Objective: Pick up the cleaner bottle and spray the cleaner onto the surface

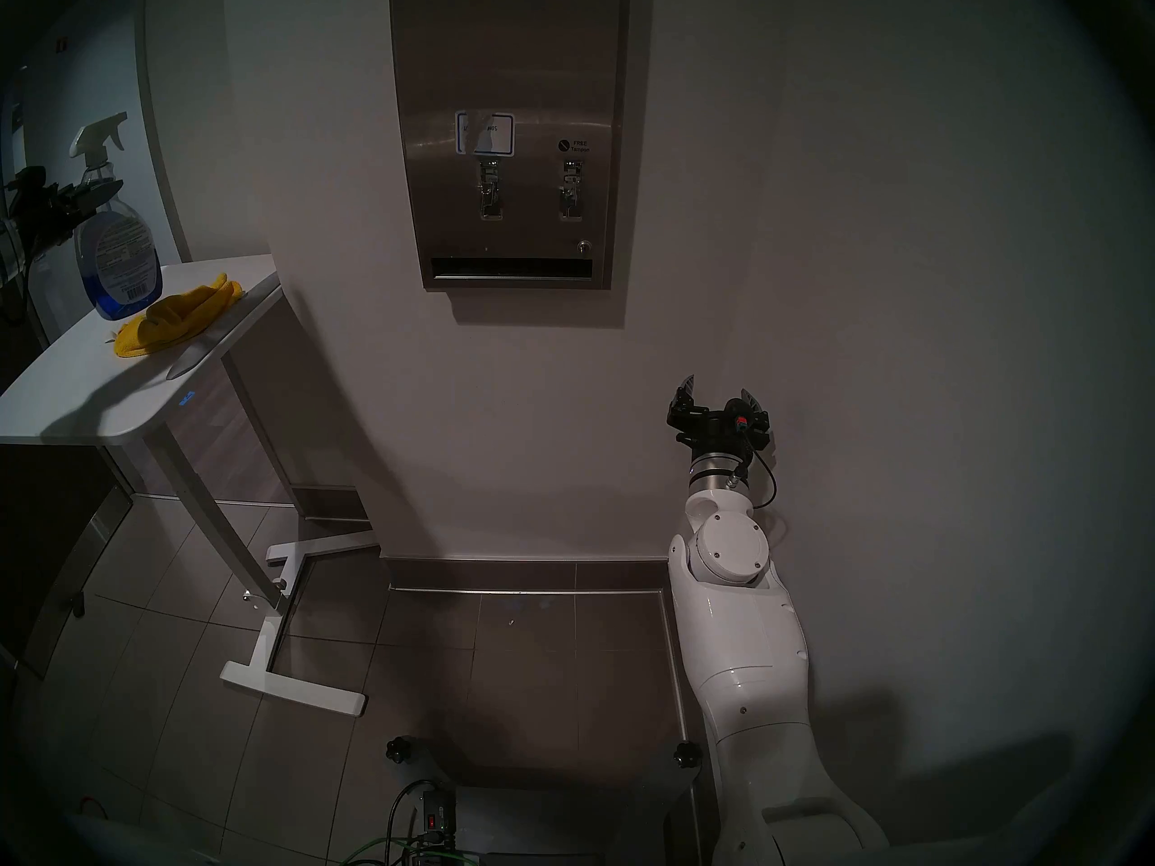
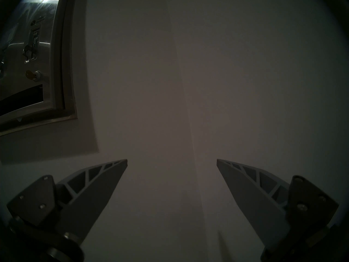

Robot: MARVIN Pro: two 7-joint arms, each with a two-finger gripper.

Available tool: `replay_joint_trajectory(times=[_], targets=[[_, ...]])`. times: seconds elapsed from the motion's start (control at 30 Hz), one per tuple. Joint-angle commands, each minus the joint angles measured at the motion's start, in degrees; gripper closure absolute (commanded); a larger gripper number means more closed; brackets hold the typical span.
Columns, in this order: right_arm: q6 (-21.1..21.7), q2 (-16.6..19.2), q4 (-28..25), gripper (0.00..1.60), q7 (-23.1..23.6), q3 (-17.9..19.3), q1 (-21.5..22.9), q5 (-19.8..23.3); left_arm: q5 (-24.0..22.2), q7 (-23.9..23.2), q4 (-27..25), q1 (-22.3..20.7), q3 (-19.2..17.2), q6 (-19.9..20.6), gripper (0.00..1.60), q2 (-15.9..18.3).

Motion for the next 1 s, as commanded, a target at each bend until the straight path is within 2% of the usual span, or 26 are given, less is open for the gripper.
replay_joint_trajectory(times=[0.0, 0.27, 0.3, 0.33, 0.57, 0.97], targets=[[-0.57, 0.08, -1.78, 0.0, 0.07, 0.0, 1.75, -0.05, -1.11, 2.25, -6.43, -2.9, -1.12, 2.03, 1.6, -1.25], [-0.6, 0.09, -1.71, 0.0, 0.07, 0.0, 1.81, -0.06, -0.91, 5.76, -13.31, -1.38, -0.37, 7.78, 1.6, -4.18], [-0.61, 0.09, -1.7, 0.0, 0.07, 0.0, 1.81, -0.06, -0.92, 5.96, -12.66, -1.76, -0.2, 8.15, 1.6, -4.65], [-0.61, 0.09, -1.7, 0.0, 0.08, 0.0, 1.82, -0.06, -0.86, 6.69, -15.1, -0.91, -0.3, 9.1, 1.6, -4.7], [-0.64, 0.08, -1.73, 0.0, 0.08, 0.01, 1.85, -0.06, -0.71, 9.6, -18.47, -0.09, -0.09, 13.18, 1.6, -6.44], [-0.68, 0.08, -1.85, 0.0, 0.08, 0.01, 1.86, -0.06, -0.55, 17.97, -27.68, 3.41, -1.33, 22.03, 1.6, -9.08]])
